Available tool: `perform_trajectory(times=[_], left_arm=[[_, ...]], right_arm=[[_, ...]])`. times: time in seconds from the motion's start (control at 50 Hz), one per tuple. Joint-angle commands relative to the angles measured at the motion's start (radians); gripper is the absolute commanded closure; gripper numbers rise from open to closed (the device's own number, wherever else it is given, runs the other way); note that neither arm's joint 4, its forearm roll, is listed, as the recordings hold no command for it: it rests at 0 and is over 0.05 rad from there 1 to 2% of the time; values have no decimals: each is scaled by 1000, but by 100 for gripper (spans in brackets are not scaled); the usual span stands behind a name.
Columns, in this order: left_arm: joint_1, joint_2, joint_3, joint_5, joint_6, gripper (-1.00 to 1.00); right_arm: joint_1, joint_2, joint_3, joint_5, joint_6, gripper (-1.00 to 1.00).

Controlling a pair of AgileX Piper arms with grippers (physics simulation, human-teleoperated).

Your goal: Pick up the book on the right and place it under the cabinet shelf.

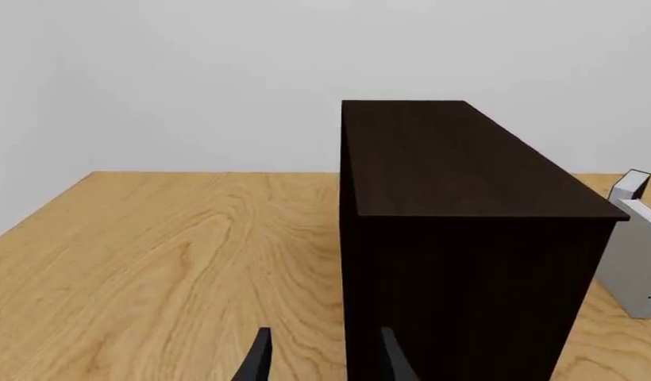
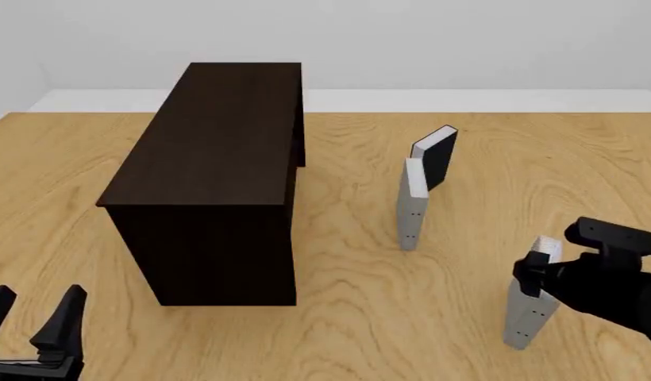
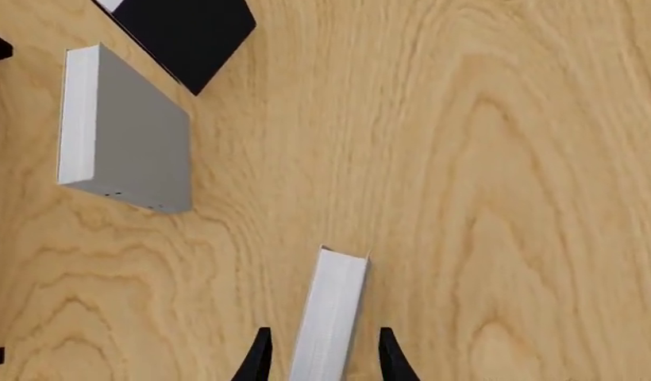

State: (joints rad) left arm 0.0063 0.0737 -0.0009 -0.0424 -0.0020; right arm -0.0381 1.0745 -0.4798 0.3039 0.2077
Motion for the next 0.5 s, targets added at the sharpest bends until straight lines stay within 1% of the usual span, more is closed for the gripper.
perform_trajectory(times=[0.02,0.08,0.1,0.26,0.44,0.5], left_arm=[[0,2,0,-1,0,-100],[0,2,0,-2,0,-100],[0,2,0,-1,0,-100],[1,3,0,-2,0,-100],[1,6,0,-4,0,-100],[1,6,0,-3,0,-100]], right_arm=[[9,44,50,-69,21,-100],[15,59,60,-85,25,-100],[13,56,59,-84,24,100],[10,37,32,-45,1,100],[9,16,20,-22,-9,100],[6,-12,5,6,-16,100]])
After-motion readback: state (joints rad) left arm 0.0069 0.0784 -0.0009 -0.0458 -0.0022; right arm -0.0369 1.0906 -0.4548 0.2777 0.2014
